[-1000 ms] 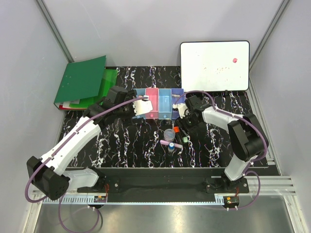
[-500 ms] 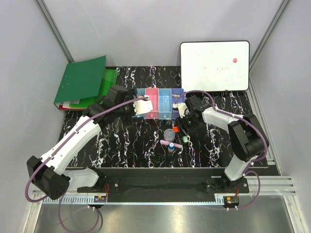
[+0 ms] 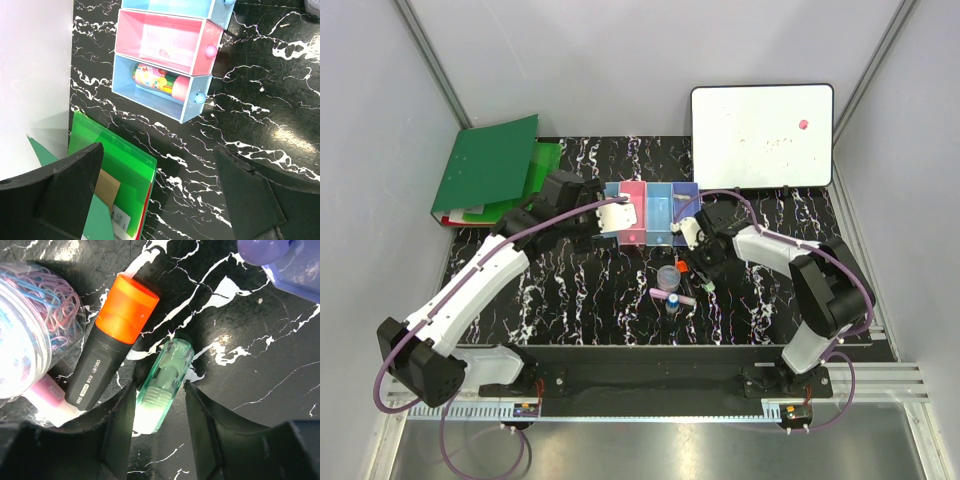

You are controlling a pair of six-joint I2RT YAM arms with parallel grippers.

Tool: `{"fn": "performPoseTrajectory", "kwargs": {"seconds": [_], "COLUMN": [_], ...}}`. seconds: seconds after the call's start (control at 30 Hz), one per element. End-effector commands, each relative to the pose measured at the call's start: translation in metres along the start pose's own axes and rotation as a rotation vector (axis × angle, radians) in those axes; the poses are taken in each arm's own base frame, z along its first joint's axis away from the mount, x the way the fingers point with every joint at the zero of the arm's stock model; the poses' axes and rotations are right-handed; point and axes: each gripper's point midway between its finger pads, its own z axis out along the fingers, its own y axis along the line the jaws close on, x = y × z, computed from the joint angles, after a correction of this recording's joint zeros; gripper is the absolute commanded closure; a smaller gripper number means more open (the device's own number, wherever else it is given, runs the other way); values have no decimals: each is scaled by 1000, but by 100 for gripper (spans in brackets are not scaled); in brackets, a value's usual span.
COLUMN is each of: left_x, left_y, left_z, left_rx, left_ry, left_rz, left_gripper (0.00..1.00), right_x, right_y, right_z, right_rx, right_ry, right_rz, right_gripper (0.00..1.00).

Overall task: Sort the stationery into containers
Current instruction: Pick up the stationery from the center of the board.

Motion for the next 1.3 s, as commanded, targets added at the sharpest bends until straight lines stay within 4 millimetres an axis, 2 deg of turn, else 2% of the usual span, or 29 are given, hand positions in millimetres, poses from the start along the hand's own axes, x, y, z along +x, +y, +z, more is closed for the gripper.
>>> {"fn": "performPoseTrajectory", "kwargs": {"seconds": [0.0,0.07,0.17,0.2,0.23,0.3,0.4,0.6,1.0,1.1,1.13,1.27], "left_x": [-18,-18,-19,-20,-20,-21,-23,-22,-17,-15,-13,-13], "left_y": [17,17,17,17,17,18,20,20,15,14,12,13], "left_z": [-9,-10,-8,-9,-9,-9,-10,-12,-16,-18,-17,-17], "left_rx": [-52,-51,-47,-49,-48,-50,-56,-60,-66,-71,-68,-69], "left_ry": [-58,-59,-60,-64,-65,-68,-73,-70,-62,-61,-57,-55], "left_rz": [27,29,27,26,23,23,19,16,-3,-1,-1,3], "left_gripper": [1,1,1,1,1,1,1,1,1,1,1,1], "right_x": [43,52,58,61,62,64,63,45,-32,-58,-74,-107], "right_y": [11,12,14,14,14,14,12,2,-18,-22,-26,-28], "right_z": [5,5,3,2,2,1,0,-11,-58,-76,-86,-106], "right_rx": [-31,-39,-44,-44,-43,-43,-38,10,112,142,157,170], "right_ry": [129,142,151,156,156,158,153,114,-62,-128,-169,-251], "right_rz": [-34,-47,-70,-75,-85,-94,-106,-129,-141,-136,-126,-93], "right_gripper": [53,57,70,77,90,100,100,100,100,100,100,100]}}
